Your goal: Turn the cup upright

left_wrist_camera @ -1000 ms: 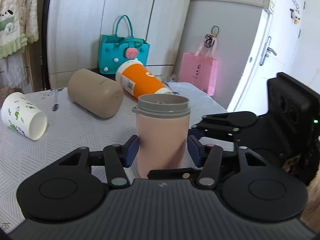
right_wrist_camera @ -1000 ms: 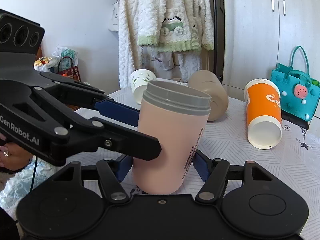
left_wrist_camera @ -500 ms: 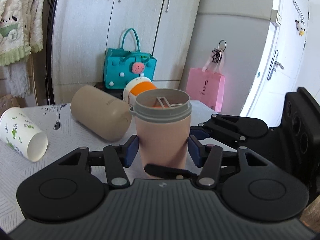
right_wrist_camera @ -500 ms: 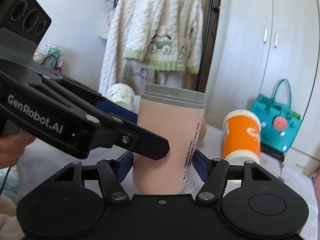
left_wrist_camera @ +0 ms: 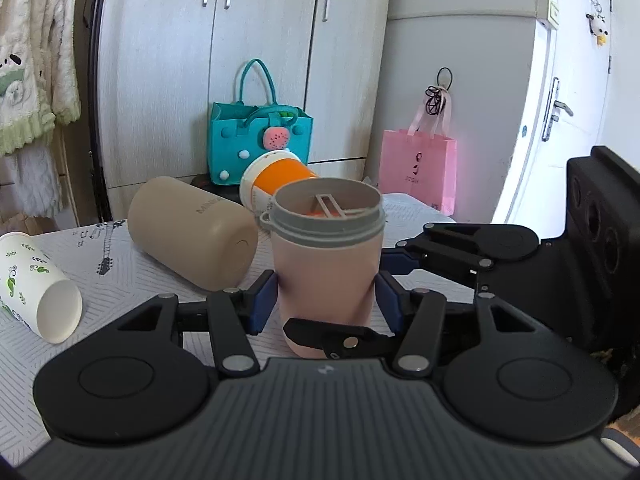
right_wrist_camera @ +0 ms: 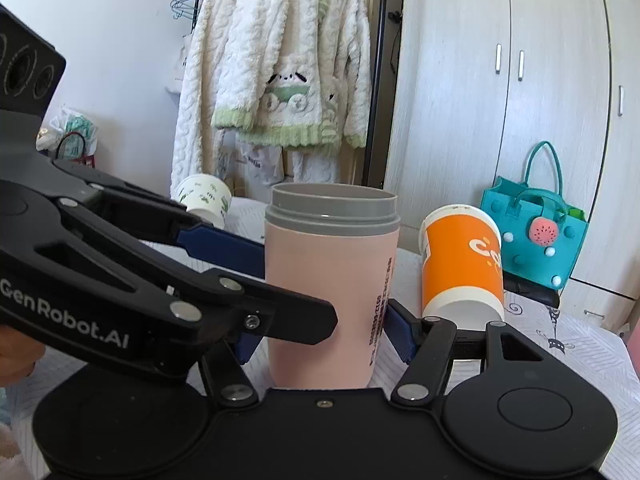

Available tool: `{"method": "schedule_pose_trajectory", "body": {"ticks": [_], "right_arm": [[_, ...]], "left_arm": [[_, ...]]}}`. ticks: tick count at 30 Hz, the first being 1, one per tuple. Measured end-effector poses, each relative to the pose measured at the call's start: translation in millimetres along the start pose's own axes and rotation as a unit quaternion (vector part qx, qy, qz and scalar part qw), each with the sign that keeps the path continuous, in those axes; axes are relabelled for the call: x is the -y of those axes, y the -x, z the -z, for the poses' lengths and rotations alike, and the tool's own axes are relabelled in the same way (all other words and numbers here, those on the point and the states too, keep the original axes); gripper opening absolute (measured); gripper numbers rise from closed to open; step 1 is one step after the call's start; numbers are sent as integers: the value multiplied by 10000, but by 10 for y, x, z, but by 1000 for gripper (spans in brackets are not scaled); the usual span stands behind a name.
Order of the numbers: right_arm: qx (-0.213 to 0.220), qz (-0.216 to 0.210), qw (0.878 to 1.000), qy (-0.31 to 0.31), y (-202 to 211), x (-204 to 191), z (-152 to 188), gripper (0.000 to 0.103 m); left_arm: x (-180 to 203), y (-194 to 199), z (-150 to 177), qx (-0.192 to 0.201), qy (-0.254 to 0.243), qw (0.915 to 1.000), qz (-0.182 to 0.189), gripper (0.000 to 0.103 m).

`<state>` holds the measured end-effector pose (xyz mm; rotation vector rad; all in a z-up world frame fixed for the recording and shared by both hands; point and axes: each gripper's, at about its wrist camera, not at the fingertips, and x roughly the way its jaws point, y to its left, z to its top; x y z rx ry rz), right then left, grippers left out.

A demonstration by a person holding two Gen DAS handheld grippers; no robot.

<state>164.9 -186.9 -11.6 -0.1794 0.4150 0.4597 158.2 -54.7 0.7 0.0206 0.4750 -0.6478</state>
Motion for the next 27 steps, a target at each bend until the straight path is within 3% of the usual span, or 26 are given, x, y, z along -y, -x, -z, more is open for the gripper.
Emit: {"method": "schedule_pose_trajectory", "body": {"ticks": [12,27], "right_arm": [[17,26,9997,-232,190,17,40,74],[463,472,9966,-500,907,-133,-10,79]], "left_arm": [[-62,222,38,-30,405,9992,-35,61],[103,879,29,183,417,9966,-693,73]]}}
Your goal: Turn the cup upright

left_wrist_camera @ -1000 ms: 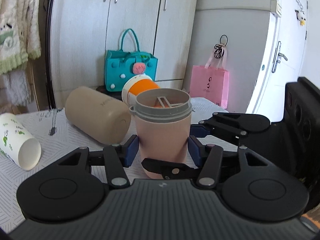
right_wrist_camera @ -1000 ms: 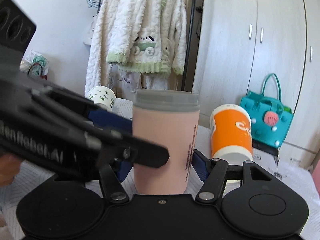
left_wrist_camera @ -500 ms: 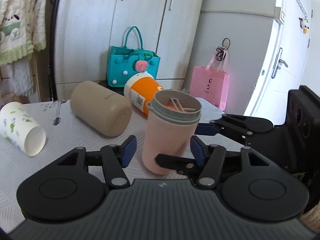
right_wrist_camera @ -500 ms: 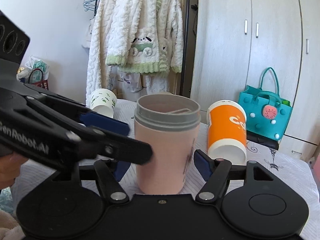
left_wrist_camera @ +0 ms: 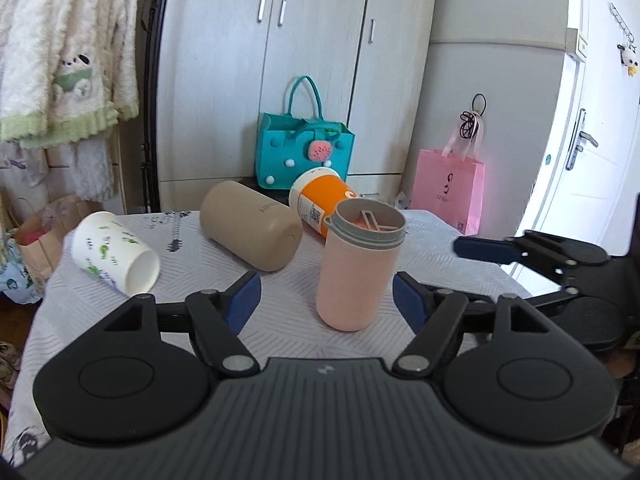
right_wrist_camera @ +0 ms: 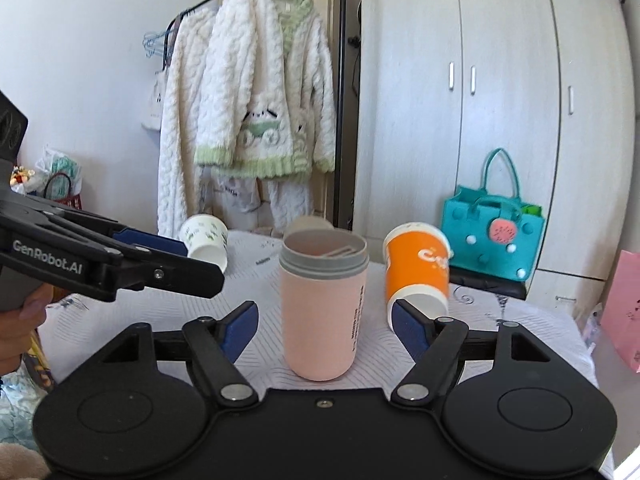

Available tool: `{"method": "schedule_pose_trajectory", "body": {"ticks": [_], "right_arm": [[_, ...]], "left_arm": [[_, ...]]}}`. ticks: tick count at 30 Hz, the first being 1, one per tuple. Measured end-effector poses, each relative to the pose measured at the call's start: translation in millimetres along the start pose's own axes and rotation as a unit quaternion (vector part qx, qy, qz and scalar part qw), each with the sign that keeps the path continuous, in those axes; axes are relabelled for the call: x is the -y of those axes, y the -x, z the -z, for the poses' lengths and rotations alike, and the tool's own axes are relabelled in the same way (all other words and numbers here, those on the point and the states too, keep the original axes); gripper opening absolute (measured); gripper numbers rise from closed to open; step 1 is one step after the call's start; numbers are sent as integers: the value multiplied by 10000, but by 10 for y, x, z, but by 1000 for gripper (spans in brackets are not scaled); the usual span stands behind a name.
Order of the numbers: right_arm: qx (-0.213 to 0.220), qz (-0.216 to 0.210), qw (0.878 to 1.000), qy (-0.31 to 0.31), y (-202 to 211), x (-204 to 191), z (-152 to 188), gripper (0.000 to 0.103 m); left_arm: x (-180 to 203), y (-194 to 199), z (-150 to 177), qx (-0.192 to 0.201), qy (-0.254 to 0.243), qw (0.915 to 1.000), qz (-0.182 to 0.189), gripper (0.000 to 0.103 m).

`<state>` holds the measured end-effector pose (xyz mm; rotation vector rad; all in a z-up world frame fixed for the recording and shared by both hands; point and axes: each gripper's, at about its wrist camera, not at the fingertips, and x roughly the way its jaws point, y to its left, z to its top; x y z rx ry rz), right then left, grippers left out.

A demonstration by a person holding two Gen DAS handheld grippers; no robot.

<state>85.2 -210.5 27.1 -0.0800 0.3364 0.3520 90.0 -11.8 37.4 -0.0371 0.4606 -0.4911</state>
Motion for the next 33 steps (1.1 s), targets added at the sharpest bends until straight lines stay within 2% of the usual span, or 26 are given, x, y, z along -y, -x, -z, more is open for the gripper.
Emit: {"method": "schedule_pose_trajectory", "body": {"ticks": [5,8,10,12,15,17,19,25,33], "right_arm": [[168,121,9997,151,263,-99,-38,80],[289,192,9992,185,402,-173,-52,85],[365,285,9988,147,494,-221,-46,92],[405,561,9976,86,569,-264,-24,103],[279,1031,9943,-29,643,-324,14,103],[243,1192,9925,-144,691,-339,56,103],[310,1218,9918,-245,738,-342,125,103],[363,1647,9852,-313,763,-434,319,103],[214,1738,9835,-452,813,-553,394,103]], "left_arm": [[79,212,51,29,-47,9998,-169,75],[138,336,97,-17,-49,9996,-277,78],[174,416,128,14,-30,9994,-339,81],[210,484,162,48,-48,9990,-445,85],[252,579,232,130,-45,9976,-676,95],[260,633,292,246,30,9963,-828,103],[255,684,362,284,60,9954,-910,103],[238,708,554,208,161,9921,-1225,103],[175,712,682,130,348,9879,-1509,103]]}}
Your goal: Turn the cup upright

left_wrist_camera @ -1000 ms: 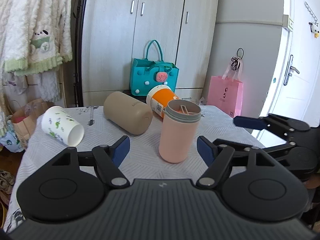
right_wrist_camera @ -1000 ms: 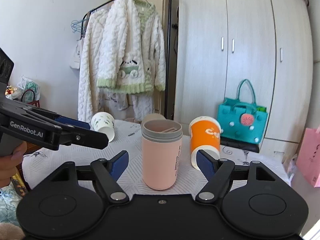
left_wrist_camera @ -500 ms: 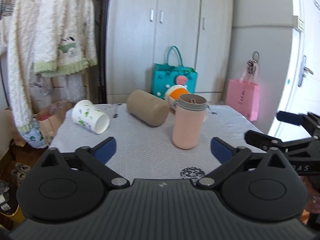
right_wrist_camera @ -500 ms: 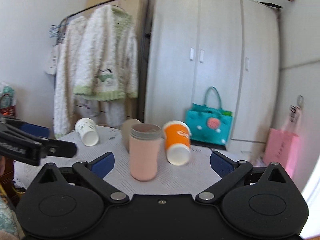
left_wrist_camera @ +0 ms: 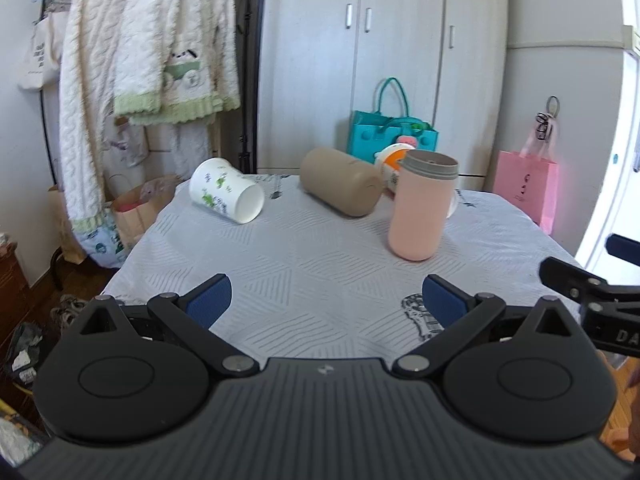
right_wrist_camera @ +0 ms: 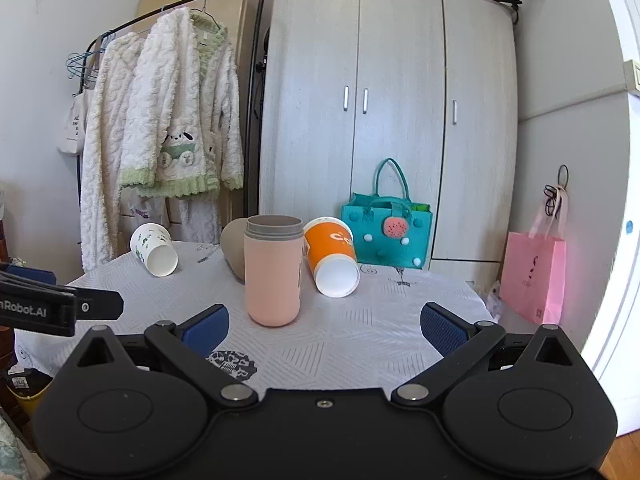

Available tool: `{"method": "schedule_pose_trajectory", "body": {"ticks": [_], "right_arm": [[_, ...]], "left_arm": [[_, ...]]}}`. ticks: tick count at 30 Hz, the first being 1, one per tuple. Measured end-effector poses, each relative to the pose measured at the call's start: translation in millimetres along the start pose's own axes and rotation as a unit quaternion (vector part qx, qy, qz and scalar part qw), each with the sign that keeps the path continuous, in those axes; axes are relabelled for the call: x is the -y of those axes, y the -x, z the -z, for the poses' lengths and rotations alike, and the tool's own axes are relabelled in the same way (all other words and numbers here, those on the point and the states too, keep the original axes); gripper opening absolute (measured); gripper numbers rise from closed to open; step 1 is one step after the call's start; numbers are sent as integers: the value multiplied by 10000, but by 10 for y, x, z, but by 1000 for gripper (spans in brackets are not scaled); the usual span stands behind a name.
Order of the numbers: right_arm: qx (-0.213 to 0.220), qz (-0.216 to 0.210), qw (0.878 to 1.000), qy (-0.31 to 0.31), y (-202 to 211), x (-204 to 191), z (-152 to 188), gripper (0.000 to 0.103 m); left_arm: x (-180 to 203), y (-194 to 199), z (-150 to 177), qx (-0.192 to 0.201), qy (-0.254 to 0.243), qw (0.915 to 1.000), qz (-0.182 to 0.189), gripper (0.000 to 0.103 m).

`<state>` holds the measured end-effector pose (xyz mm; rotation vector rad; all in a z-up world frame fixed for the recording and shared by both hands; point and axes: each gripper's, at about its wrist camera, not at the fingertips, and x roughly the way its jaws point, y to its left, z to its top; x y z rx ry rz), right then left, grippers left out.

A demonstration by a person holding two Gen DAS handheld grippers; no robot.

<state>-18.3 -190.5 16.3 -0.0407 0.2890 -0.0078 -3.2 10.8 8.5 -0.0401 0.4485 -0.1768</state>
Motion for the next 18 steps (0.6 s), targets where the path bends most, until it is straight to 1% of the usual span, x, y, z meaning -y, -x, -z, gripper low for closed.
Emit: {"method": "schedule_pose_trajectory", "body": {"ticks": [4,7,11,13,18], "right_arm": [[-17,209,9998,-43,54,-19,23,103],[-87,261,9995,-122,83,-25,26,103],[-201,374,9990,-147,78,-33,28,103],[-215,387,9989,-150,79,-30,38,103],[-244,403,9988,-147,82,-34,51,103]], "left_arm": [[-29,31,34,-30,69,9995,-312,103],[-44,74,36,35,39,9988,-479,103],[-79,111,40,82,52,9989,-453,103],[-75,94,31,27,25,9989,-465,103],[-81,56,30,-71,130,9987,-494,103]]}}
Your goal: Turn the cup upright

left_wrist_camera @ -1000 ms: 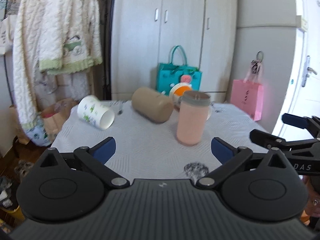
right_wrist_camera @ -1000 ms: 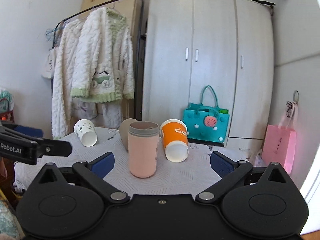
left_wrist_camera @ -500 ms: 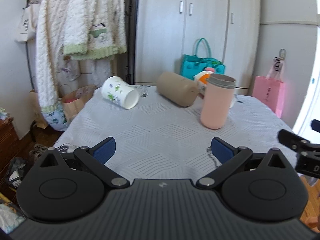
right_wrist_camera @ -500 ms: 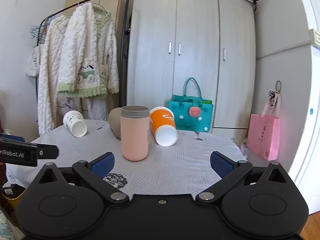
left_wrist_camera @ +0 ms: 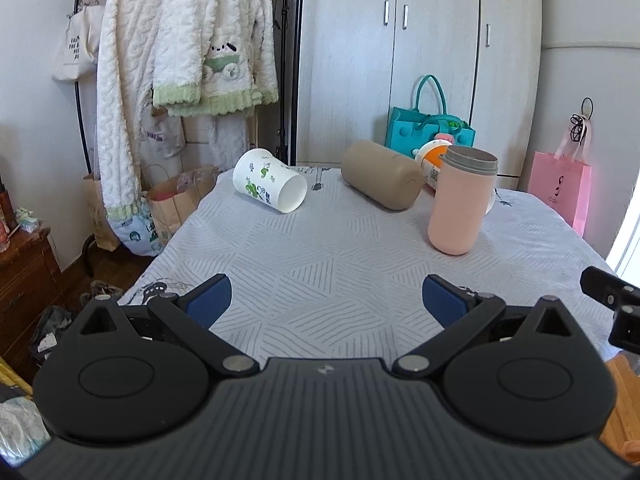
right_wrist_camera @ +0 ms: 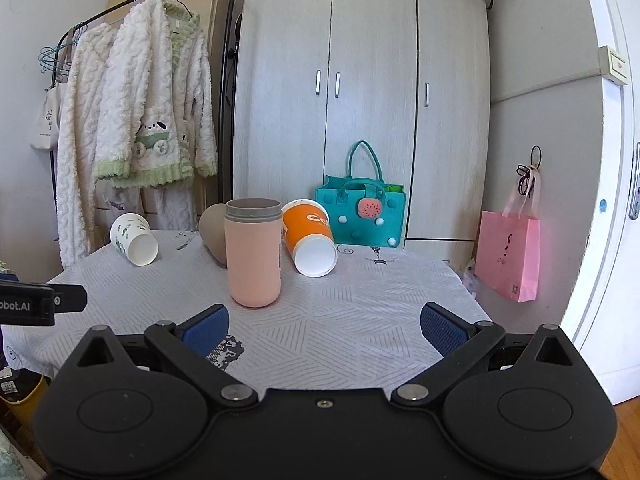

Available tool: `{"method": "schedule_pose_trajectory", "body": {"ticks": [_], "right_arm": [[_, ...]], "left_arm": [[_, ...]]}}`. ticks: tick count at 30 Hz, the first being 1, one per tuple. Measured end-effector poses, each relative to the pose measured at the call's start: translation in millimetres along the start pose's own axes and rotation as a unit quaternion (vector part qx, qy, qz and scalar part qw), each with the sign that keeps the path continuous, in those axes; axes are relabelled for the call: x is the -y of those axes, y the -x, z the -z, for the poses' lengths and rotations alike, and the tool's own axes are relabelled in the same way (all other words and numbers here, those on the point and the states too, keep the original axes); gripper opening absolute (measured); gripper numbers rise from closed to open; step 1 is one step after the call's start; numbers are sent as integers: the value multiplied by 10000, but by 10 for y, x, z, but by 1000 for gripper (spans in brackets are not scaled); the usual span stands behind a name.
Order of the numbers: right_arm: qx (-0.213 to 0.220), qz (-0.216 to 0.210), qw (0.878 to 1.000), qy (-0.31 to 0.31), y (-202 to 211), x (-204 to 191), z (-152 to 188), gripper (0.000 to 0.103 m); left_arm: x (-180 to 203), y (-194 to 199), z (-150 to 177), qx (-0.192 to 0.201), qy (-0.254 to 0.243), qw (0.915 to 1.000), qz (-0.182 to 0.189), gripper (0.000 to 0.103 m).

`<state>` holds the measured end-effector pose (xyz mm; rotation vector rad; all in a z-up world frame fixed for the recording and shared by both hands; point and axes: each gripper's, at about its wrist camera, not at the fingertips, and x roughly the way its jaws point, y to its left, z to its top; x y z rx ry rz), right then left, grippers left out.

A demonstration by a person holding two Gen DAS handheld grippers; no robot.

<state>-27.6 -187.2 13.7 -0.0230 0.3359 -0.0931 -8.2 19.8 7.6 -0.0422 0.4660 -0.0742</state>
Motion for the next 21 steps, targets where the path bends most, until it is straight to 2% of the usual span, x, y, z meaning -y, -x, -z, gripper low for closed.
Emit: {"method": "schedule_pose_trajectory", "body": {"ticks": [21], "right_arm": [[-59,82,9999,24,-14,24,0,103]], "left_arm": [[15,5,28,30,-98,9999,-103,103]]}}
